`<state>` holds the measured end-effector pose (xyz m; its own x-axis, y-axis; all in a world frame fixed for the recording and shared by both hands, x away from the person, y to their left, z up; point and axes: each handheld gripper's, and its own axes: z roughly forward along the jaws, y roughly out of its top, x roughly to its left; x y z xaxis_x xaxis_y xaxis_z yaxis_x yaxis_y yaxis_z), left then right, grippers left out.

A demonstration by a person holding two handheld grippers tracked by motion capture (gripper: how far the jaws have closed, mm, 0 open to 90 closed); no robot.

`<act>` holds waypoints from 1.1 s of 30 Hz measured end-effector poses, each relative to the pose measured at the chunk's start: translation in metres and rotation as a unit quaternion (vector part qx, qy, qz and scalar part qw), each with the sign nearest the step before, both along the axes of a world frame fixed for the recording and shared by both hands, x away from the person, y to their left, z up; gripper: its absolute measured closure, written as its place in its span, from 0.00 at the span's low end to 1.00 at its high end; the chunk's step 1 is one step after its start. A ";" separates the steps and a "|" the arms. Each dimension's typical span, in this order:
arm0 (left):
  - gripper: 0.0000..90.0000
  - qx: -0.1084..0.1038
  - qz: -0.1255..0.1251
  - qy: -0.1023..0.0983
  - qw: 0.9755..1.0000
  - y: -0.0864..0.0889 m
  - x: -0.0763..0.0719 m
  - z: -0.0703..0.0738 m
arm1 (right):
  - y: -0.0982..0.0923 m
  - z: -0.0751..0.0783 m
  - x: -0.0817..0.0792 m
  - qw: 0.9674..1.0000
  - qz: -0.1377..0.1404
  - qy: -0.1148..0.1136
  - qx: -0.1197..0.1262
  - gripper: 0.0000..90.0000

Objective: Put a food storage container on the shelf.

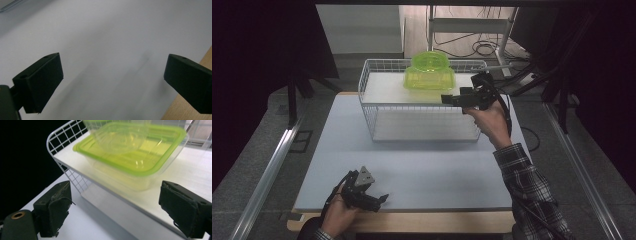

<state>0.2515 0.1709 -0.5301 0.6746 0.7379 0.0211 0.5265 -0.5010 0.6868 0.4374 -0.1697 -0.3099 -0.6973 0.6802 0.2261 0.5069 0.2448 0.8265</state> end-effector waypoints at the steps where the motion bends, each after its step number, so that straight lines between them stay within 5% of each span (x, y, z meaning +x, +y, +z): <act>1: 0.02 0.000 0.000 0.000 1.000 0.000 0.000 0.000 | 0.000 -0.002 -0.002 1.000 0.001 0.001 -0.001 0.12; 33: 0.02 0.004 -0.003 -0.001 1.000 -0.001 0.000 0.000 | -0.005 -0.057 -0.046 0.999 0.017 -0.026 -0.044 0.01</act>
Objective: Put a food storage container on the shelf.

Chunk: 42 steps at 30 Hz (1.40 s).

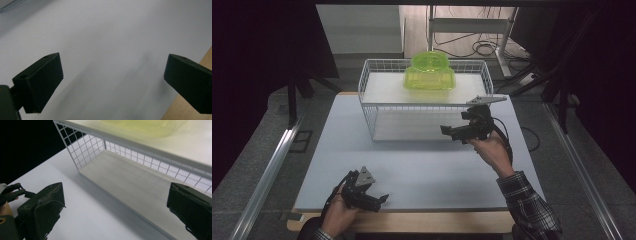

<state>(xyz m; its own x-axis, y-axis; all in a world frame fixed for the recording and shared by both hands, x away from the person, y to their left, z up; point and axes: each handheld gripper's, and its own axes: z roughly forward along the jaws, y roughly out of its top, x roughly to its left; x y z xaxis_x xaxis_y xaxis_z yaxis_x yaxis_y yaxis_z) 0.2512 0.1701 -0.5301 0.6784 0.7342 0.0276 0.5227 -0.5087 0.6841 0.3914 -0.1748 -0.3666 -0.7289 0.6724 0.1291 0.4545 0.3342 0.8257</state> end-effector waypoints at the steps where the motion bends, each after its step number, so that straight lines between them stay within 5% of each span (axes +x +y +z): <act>1: 0.02 0.000 0.000 0.000 1.000 0.000 0.000 0.000 | 0.000 -0.002 -0.001 1.000 -0.001 0.001 -0.002 0.01; 42: 0.02 0.005 -0.002 -0.003 1.000 -0.001 -0.001 0.000 | -0.048 -0.078 -0.043 0.997 -0.051 -0.023 -0.060 0.00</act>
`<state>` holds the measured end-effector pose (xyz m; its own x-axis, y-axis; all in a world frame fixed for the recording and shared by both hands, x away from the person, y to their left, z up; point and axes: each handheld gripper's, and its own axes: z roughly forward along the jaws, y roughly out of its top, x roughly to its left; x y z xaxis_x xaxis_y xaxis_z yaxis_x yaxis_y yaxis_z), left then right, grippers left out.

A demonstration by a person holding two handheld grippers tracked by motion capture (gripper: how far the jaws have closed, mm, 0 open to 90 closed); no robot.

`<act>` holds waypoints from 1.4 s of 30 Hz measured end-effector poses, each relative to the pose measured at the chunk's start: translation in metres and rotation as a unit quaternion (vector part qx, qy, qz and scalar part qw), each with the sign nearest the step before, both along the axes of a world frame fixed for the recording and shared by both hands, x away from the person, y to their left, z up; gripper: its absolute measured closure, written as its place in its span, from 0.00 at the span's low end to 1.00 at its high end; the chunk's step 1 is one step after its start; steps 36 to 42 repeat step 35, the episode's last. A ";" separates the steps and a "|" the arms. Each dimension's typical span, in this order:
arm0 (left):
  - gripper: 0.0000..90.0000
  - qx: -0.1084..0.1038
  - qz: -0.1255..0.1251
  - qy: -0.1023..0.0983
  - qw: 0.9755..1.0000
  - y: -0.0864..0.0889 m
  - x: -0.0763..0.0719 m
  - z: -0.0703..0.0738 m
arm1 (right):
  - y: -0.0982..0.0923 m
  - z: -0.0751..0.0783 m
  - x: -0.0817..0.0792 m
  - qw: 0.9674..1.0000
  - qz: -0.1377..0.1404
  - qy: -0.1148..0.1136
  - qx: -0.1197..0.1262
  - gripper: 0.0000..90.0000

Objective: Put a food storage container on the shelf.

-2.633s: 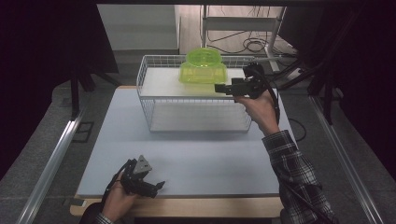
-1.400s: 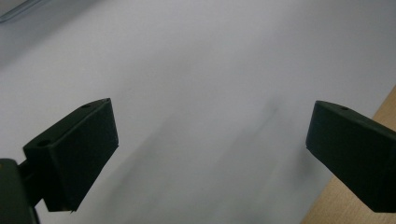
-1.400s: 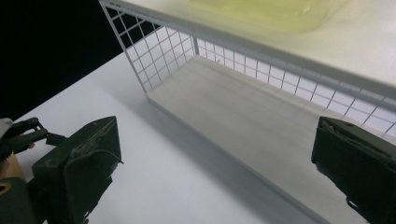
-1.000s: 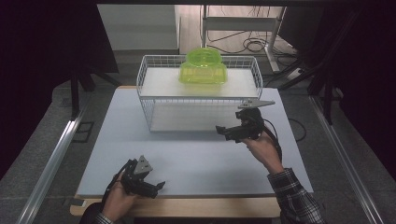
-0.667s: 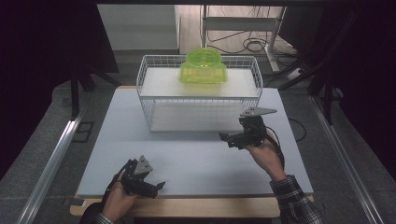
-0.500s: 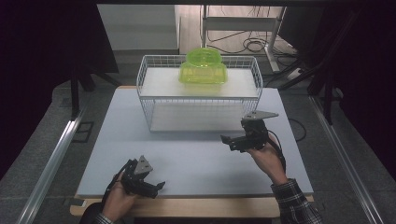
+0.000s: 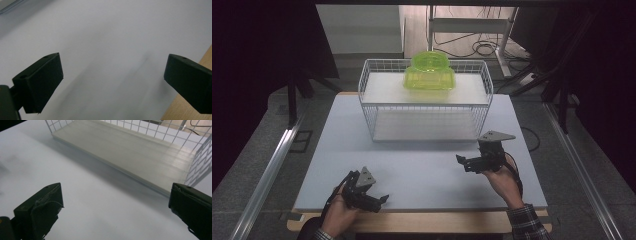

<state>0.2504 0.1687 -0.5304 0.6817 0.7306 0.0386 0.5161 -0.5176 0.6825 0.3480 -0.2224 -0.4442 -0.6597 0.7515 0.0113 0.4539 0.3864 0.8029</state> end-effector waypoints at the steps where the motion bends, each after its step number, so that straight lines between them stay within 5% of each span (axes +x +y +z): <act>1: 0.02 0.000 0.000 0.000 1.000 0.000 0.000 0.000 | -0.002 -0.002 -0.001 1.000 -0.002 0.002 -0.001 0.00; 14: 0.02 0.000 -0.002 -0.004 1.000 -0.001 -0.001 0.000 | -0.013 -0.029 -0.010 1.000 -0.023 0.007 -0.012 0.00; 31: 0.02 0.000 0.005 0.000 1.000 -0.001 0.000 -0.001 | -0.013 -0.066 -0.029 0.997 -0.021 0.045 -0.055 0.00; 42: 0.02 -0.001 0.008 0.002 1.000 -0.001 0.001 -0.001 | -0.015 -0.069 -0.028 0.997 -0.022 0.045 -0.066 0.00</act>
